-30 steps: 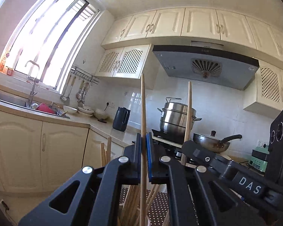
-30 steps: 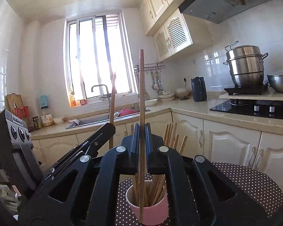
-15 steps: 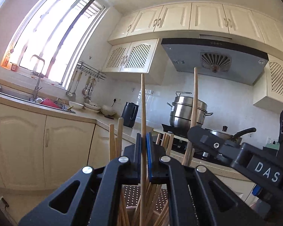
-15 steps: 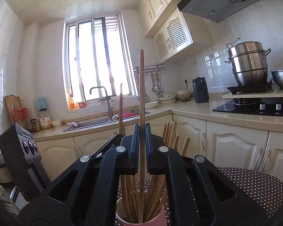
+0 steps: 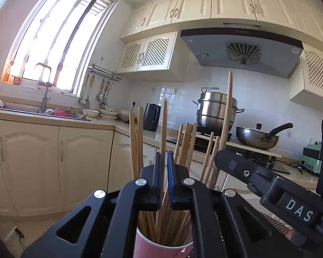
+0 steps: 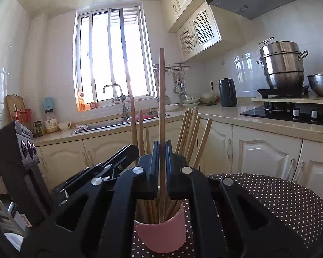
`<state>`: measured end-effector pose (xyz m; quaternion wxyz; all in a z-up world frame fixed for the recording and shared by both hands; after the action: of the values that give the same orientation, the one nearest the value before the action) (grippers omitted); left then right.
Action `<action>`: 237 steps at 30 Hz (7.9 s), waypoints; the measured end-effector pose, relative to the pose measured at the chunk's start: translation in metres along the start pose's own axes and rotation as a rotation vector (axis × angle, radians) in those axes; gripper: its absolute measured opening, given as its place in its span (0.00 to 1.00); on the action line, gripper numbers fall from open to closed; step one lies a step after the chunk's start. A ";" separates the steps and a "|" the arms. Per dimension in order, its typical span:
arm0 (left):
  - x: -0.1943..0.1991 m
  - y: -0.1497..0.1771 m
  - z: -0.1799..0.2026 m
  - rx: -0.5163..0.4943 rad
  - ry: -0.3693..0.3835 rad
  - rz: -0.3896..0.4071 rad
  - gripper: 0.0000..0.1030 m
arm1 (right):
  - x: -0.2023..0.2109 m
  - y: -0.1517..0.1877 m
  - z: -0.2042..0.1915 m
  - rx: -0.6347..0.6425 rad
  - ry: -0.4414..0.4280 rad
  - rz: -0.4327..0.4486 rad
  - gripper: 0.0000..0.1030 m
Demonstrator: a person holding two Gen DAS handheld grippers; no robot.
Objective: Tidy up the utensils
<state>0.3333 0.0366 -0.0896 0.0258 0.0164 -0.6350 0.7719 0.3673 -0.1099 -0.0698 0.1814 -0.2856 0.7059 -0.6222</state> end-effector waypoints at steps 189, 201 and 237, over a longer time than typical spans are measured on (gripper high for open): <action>0.465 -0.106 0.072 -0.255 0.005 0.190 0.69 | 0.409 -0.032 -0.250 0.187 0.461 0.144 0.81; 0.465 -0.105 0.070 -0.258 0.004 0.197 0.69 | 0.407 -0.032 -0.249 0.188 0.464 0.143 0.82; 0.462 -0.102 0.069 -0.261 0.004 0.196 0.69 | 0.407 -0.031 -0.247 0.191 0.465 0.141 0.82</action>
<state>-0.1222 -0.0032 0.0501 -0.0465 -0.0509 -0.7285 0.6816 -0.0922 -0.1769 0.0409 0.0831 -0.0664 0.6850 -0.7208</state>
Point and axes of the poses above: each gripper's, at about its wrist camera, not at the fingertips, and x roughly against the way its jaws point, z to its right, y to its underside, the point moved 2 cm from there along -x, roughly the way its jaws point, and after that the axes turned 6 degrees about -y, right-handed, at the moved point
